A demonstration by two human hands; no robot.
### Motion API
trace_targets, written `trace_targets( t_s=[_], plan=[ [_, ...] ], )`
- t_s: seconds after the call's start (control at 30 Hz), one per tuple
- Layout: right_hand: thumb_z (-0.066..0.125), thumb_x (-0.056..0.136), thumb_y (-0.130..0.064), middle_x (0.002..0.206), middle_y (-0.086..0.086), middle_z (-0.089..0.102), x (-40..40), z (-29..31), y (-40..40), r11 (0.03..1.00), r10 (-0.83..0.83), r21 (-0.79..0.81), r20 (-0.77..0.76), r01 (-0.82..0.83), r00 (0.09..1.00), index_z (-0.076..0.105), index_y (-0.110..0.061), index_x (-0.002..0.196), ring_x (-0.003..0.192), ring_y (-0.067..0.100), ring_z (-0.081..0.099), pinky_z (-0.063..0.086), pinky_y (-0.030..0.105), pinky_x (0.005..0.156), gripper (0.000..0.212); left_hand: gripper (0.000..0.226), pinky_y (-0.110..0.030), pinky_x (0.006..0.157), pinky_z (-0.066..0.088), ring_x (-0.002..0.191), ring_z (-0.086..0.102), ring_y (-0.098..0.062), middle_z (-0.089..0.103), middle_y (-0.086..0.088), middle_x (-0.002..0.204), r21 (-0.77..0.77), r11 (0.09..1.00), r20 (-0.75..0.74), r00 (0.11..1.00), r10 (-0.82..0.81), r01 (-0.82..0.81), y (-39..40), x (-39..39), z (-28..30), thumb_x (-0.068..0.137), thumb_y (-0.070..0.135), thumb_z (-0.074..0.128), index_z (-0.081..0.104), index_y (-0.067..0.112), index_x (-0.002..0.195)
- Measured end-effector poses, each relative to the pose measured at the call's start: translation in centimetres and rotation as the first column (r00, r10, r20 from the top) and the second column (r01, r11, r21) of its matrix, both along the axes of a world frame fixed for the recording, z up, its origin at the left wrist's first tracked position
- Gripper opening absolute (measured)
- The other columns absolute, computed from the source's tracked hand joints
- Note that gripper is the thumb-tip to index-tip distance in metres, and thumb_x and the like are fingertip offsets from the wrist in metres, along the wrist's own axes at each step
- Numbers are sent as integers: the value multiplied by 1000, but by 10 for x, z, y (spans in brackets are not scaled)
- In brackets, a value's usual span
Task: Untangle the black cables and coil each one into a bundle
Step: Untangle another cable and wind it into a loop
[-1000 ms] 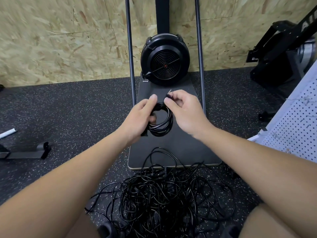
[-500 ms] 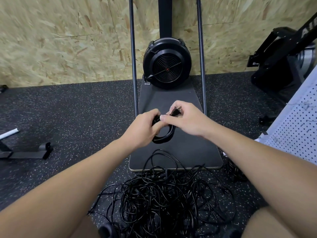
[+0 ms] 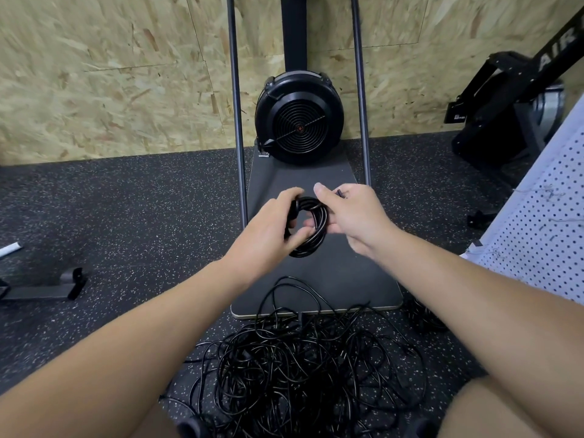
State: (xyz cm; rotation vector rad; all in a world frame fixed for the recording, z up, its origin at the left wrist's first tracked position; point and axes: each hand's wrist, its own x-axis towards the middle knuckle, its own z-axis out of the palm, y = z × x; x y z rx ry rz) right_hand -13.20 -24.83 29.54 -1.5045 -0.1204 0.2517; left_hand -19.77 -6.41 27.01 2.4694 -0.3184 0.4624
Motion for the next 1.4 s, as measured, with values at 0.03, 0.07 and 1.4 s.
trace_targets(
  t_s=[0.03, 0.07, 1.4],
  plan=[
    [76, 105, -28, 101, 36, 76, 1, 2, -3, 1000, 19, -12, -5, -20, 1000, 60, -1, 100, 81, 45, 82, 68, 59, 78, 32, 65, -38, 88, 51, 94, 58, -13, 60, 8, 102, -9, 1000, -17, 1000, 3, -3, 0, 0, -2, 103, 39, 75, 40, 27, 156],
    [77, 104, -29, 100, 34, 78, 2, 5, -6, 999, 42, -34, 9, -42, 999, 62, 1, 103, 83, 43, 82, 69, 57, 78, 34, 66, -33, 88, 50, 96, 60, -7, 62, 12, 104, -58, 998, -47, 999, 23, -26, -1, -1, -3, 102, 46, 74, 38, 32, 156],
    [70, 102, -21, 101, 5, 82, 11, -326, -321, 768, -637, -380, -366, 517, 678, 79, -21, 110, 103, 33, 79, 63, 56, 100, 12, 24, -41, 104, 57, 107, 72, -14, 76, 6, 116, -312, 950, -727, 645, -238, -1, -318, 108, -339, 101, 27, 78, 68, 22, 122]
  ],
)
